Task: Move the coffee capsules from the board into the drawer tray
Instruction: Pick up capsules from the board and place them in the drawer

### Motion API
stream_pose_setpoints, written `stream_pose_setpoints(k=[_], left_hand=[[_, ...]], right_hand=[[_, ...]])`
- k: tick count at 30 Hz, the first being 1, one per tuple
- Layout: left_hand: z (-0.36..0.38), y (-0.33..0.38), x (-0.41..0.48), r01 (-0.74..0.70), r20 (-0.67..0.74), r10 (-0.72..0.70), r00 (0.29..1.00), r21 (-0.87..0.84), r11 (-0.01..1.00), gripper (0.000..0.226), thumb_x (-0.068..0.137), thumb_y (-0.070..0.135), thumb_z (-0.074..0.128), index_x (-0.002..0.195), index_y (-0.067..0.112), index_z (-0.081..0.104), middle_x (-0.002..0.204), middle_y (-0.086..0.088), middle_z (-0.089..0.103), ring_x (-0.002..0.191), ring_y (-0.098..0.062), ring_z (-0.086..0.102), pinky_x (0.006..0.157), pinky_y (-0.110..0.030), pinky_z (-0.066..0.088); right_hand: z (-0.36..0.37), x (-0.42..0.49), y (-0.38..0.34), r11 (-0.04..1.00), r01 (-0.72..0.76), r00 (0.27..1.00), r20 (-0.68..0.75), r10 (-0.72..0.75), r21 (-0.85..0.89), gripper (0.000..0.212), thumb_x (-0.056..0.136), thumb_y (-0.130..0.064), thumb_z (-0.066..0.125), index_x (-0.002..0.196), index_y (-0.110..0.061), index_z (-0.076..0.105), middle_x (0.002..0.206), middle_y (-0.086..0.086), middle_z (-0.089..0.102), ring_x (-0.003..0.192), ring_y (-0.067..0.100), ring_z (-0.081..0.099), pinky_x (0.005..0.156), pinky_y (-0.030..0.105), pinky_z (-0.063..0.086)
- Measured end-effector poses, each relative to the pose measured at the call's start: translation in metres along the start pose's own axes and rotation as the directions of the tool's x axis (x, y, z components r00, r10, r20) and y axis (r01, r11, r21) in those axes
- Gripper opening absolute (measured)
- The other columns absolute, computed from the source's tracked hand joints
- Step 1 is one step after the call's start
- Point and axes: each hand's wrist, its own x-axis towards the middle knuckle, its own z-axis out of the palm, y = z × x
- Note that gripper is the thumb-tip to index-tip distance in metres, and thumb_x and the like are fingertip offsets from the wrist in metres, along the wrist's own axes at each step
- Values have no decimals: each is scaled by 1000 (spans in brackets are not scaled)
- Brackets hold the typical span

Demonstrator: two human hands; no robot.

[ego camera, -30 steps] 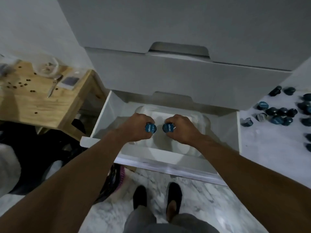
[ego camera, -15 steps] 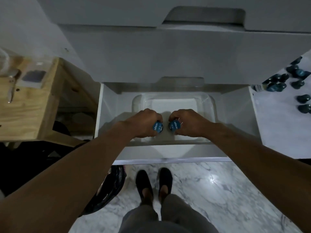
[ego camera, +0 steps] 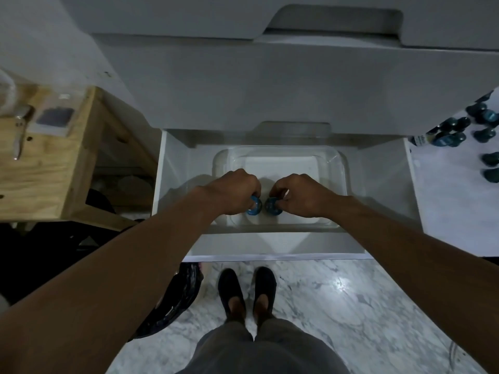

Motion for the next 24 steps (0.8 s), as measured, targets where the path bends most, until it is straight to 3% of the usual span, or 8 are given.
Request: stream_pose_setpoints(k=[8,16,24], left_hand=[[-3,-1,-5,66,58,-68,996,48,997,23,80,22,73,101,14,66,103,-7,63,87,-22,60,77,-31,51],[-3,0,-12,95,79,-100,992,61,994,19,80,21,72,95,11,68,95,-9,67,81,-23,62,67,-27,47],[0,0,-18,117,48,-119,992,43,992,20,81,21,70,98,13,70,95,-9,68,80,-22,62,69,-28,46]], right_hand=[[3,1,-9,1000,10,996,91,-12,22,23,81,-3,62,102,-12,67,95,8,71,75,17,67,71,24,53],[11,8,-17,999,28,993,118,-30,18,24,80,-3,64,102,-13,68,92,9,72,76,17,68,77,33,57],[14,10,-20,999,35,990,137,-37,13,27,80,-1,64,103,-14,68,94,7,71,80,17,67,78,30,57]])
